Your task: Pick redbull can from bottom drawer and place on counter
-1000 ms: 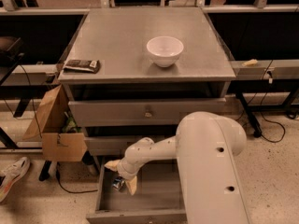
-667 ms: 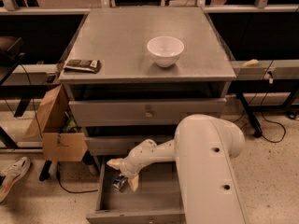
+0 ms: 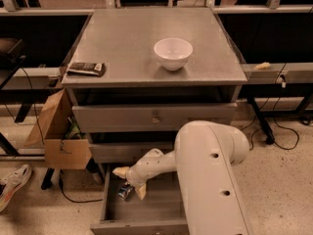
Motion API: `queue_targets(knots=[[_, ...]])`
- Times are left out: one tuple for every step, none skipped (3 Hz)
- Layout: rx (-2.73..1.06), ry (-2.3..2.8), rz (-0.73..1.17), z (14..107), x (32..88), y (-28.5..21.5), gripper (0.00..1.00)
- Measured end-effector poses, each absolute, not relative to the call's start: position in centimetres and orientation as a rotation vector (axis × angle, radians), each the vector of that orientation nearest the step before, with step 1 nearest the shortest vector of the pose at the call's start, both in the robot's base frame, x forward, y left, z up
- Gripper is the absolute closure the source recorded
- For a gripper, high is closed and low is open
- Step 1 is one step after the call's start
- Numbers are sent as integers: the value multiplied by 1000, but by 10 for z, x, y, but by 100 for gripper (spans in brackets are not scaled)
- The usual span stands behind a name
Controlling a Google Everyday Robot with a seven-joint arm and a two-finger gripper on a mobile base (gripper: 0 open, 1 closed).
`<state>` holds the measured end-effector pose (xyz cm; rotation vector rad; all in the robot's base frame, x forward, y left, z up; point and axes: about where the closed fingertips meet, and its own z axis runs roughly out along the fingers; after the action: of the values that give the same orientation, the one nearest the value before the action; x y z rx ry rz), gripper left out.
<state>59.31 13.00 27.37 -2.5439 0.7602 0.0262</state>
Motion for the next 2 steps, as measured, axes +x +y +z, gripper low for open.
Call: queue_targets(knots=[[-2536, 695, 32, 257, 592, 140, 0], [-2489, 679, 95, 213, 591, 150, 0]])
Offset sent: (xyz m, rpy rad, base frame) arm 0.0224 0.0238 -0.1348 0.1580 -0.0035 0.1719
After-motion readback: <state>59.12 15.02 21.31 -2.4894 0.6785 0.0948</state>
